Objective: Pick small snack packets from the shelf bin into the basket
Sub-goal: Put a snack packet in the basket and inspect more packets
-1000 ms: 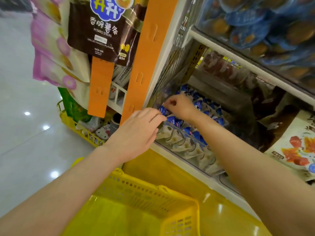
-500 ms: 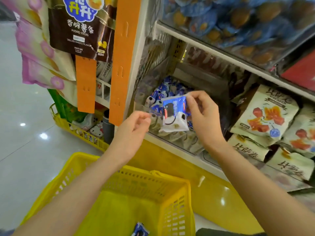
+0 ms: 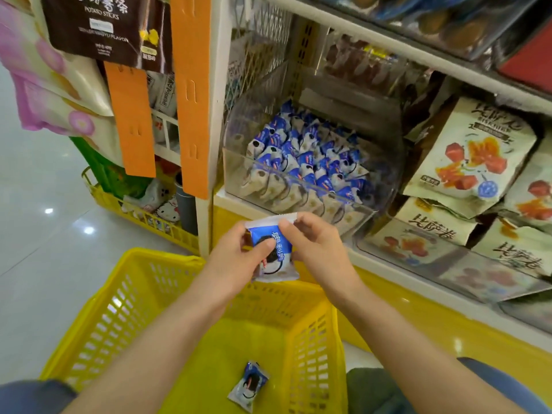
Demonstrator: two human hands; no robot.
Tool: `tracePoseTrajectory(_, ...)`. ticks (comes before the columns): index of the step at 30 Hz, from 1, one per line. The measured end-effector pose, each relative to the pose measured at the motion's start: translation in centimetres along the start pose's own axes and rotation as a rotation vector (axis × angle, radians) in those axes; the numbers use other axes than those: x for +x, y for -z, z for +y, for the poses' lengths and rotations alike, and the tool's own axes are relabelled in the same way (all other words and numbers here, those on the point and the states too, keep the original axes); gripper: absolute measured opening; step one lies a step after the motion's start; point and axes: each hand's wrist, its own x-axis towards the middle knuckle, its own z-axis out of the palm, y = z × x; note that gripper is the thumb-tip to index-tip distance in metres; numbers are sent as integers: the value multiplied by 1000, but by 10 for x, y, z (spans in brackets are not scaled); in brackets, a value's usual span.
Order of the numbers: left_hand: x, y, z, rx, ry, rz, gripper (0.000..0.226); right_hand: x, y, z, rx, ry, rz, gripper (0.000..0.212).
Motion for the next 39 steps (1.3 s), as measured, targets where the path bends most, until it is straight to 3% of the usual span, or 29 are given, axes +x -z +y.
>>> tracePoseTrajectory(6, 6, -2, -1, -69, -37, 40, 9, 10, -3, 0, 90, -50, -8, 14)
tracePoseTrajectory(11, 9, 0, -5, -79, -63, 115, 24, 12, -2, 1, 120, -43, -143, 19)
tracePoseTrajectory(19, 6, 1, -7, -87, -11, 67, 31, 3, 10, -7, -492, 403, -49, 9)
tracePoseTrajectory(23, 0, 3, -7, -164, 46, -99, 17, -2, 11, -8, -194, 184, -11, 14)
tracePoseTrajectory(25, -2, 2, -9, -156, 89, -153, 21, 1, 15, -13, -30, 73, 37, 14)
tracePoseTrajectory(29, -2, 2, -10, -177, 22, -16, 20, 3, 24, -15, 262, -130, 87, 12)
tracePoseTrajectory(33, 3, 11, -7, -110, -106, 101, 12, 4, 25, -11, 183, -204, -38, 14)
tracePoseTrajectory(39, 6, 16, -1, -124, -125, 176, 25, 1, 19, -4, 85, -251, -214, 25)
